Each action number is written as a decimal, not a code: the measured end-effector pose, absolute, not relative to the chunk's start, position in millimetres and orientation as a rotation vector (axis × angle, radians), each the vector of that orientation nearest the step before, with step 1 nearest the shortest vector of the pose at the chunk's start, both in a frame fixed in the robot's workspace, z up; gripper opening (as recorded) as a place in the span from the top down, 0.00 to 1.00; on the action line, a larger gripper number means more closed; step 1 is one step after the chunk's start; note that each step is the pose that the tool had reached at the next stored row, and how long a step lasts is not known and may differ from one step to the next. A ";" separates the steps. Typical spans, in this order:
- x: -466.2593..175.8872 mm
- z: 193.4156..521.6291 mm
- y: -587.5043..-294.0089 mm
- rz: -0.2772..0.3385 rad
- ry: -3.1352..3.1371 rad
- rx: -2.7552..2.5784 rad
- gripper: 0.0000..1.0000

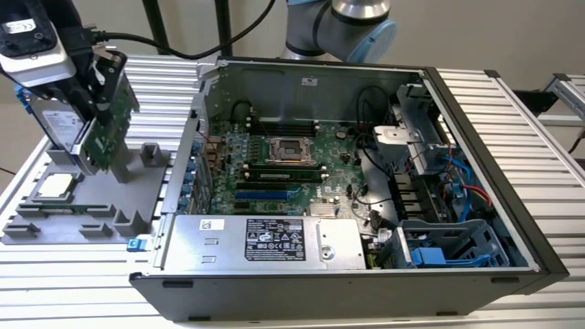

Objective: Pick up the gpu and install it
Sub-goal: 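Pick up the gpu and move the gpu toward the slot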

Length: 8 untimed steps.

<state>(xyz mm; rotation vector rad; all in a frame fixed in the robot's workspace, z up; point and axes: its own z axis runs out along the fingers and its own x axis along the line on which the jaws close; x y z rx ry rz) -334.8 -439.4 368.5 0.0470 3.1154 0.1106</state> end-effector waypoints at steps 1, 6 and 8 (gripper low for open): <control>-334.8 369.8 -439.4 0.110 3.115 0.047 1.00; -334.8 375.9 -439.4 0.111 3.115 0.047 1.00; -334.8 378.3 -439.4 0.111 3.115 0.047 1.00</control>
